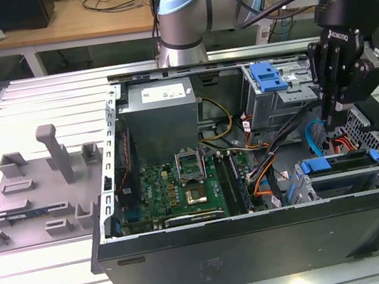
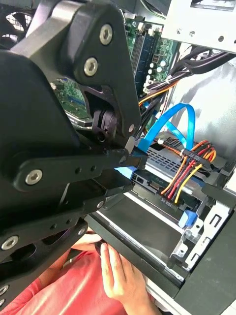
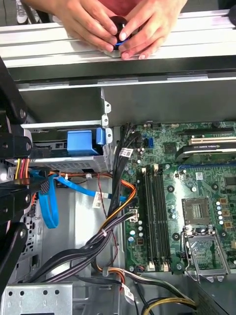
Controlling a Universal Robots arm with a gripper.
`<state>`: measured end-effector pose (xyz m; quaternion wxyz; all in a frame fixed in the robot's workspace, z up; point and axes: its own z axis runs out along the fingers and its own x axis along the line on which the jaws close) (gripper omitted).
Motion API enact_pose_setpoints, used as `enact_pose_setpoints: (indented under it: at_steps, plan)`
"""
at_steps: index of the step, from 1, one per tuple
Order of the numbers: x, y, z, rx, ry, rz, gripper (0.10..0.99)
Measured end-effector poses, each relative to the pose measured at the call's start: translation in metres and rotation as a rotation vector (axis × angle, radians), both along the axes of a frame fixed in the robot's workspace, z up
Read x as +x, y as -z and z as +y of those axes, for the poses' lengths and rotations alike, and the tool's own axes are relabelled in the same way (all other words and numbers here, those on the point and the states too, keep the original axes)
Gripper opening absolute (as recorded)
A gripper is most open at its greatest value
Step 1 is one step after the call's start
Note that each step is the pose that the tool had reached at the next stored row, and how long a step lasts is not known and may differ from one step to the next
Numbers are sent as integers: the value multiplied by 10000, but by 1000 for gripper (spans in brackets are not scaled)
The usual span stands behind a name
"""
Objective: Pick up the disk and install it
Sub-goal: 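Insert the second disk wire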
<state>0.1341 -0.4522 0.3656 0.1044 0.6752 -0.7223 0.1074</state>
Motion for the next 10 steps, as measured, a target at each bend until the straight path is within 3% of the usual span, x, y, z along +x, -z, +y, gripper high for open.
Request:
enact_pose_setpoints:
  at_steps: [10]
  plan:
    - [2, 36, 0, -19, 81, 17, 302]
